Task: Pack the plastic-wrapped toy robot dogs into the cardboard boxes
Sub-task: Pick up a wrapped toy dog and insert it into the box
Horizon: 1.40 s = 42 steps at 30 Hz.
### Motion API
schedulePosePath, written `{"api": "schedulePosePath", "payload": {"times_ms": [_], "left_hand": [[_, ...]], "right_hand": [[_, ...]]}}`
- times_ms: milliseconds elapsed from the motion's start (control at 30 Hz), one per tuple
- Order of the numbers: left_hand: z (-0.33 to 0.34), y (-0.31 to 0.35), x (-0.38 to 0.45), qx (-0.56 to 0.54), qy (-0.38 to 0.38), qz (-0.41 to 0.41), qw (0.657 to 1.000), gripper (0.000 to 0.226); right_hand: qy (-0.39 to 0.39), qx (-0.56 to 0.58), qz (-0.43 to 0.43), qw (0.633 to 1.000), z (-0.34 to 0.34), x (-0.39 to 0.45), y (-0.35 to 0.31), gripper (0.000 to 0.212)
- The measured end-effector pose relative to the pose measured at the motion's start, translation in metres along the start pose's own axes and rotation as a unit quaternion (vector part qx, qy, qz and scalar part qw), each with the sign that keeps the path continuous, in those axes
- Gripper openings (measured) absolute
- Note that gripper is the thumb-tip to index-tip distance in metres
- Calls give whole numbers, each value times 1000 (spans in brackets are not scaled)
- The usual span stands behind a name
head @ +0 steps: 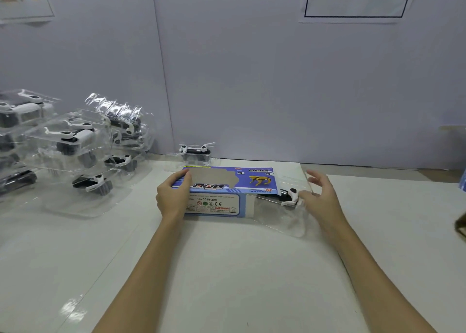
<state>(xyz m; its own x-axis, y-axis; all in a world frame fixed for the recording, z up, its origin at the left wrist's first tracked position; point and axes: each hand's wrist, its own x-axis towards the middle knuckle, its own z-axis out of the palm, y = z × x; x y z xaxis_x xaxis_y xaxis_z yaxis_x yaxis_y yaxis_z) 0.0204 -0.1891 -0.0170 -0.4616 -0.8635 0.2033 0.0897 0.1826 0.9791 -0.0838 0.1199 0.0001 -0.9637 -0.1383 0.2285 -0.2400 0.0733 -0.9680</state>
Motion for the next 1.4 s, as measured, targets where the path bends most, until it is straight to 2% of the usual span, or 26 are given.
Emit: {"api": "schedulePosePath", "payload": {"times_ms": [67, 133, 200, 267, 367, 533, 667, 800, 867, 967, 1100, 1167, 1233, 1400], "left_hand": [[1, 0, 0, -5, 2, 7, 1000, 10], [2, 0, 0, -1, 17, 18, 1000, 12], [2, 0, 0, 2, 27, 24, 999, 13], [1, 1, 2, -5, 22, 17, 1000, 12], [-2, 1, 5, -43, -22, -6, 999, 12], [-8, 2, 5, -87, -104, -17, 991, 13], [-7, 5, 5, -89, -120, -16, 989, 13], [-3, 4, 4, -79, -99, -11, 992, 17], [-1, 4, 4, -73, -84, -10, 994, 19], [0, 4, 5, -67, -68, -14, 995, 20], [3, 3, 5, -67, -54, -4, 996, 21], [3, 3, 3, -72, -46, 3, 996, 22], [2, 4, 1, -75, -58, -6, 995, 22], [-2, 6, 1, -90, -93, -19, 991, 21]], "right_hand": [[-33, 27, 57, 997, -4, 4, -2, 61], [-61, 2, 68, 996, -8, 6, -5, 47], [-55, 7, 73, 996, -9, 5, -6, 28], [-69, -2, 94, 993, -8, 6, -4, 22], [-176, -34, 119, 976, -7, 4, -5, 25], [-314, 47, 144, 937, -6, -1, -4, 52], [-306, 40, 117, 944, 1, 1, -3, 38], [-306, 53, 136, 941, 4, 9, 2, 53], [-334, 60, 132, 931, 6, 10, 6, 56], [-409, 35, 102, 906, 7, 10, 7, 46], [-345, 24, 116, 931, 15, 15, 9, 41], [-348, 14, 126, 929, 16, 14, 11, 42], [-370, 4, 123, 921, 15, 9, 11, 34], [-414, 2, 112, 903, 17, 1, 4, 39]]}}
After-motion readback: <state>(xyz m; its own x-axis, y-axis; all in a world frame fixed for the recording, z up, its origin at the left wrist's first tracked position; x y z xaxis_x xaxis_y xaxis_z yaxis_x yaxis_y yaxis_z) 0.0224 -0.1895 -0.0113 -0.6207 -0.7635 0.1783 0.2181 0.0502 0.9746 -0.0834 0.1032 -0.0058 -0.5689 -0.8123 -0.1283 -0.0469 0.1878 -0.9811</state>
